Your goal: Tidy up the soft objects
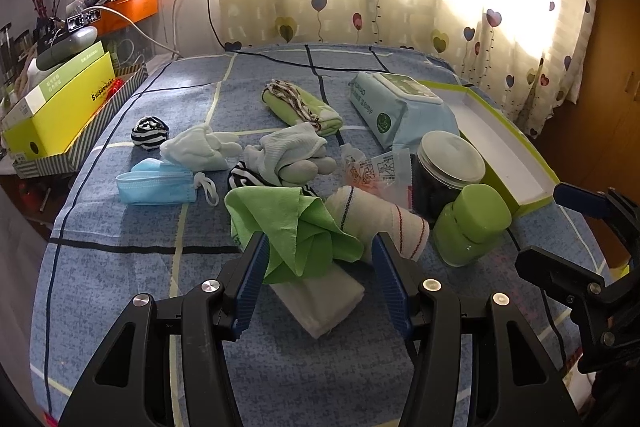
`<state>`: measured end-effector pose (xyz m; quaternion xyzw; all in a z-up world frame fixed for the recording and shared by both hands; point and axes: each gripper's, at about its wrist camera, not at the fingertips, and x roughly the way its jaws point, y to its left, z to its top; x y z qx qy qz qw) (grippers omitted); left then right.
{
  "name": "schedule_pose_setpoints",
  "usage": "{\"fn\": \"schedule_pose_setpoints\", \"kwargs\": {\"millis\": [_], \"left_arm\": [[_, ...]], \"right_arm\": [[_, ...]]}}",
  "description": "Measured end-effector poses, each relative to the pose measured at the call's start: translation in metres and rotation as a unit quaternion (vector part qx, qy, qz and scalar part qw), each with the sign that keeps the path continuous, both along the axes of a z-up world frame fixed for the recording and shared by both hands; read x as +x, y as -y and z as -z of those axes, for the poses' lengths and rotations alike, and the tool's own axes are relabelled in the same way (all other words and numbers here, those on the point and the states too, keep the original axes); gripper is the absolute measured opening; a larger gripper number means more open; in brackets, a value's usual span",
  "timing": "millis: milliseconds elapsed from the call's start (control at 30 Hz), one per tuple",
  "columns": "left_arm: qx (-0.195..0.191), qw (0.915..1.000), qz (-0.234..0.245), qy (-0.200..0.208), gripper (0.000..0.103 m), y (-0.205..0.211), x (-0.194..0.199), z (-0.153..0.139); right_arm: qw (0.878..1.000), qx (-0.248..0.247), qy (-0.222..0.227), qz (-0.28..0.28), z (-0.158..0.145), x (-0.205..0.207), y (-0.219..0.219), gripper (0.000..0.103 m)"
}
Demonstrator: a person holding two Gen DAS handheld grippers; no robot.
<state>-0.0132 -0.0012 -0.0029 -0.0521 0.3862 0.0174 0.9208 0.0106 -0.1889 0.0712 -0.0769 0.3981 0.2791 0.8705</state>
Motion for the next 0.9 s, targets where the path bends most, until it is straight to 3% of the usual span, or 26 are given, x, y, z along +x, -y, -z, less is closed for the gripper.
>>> {"fn": "schedule_pose_setpoints", "kwargs": {"millis": [700, 900], "left_arm": [[-0.018, 0.9998, -0.003, 0.006, 0.054, -0.007, -0.002, 0.001], [-0.018, 0.9998, -0.008, 0.004, 0.054, -0.012, -0.002, 0.002]], "right_arm": [[1.0, 0.012, 0.012, -0.02, -0.005, -0.002, -0.005, 0.101], [1.0, 0.015, 0.007, -0.026, -0.004, -0.001, -0.008, 0.095]]}}
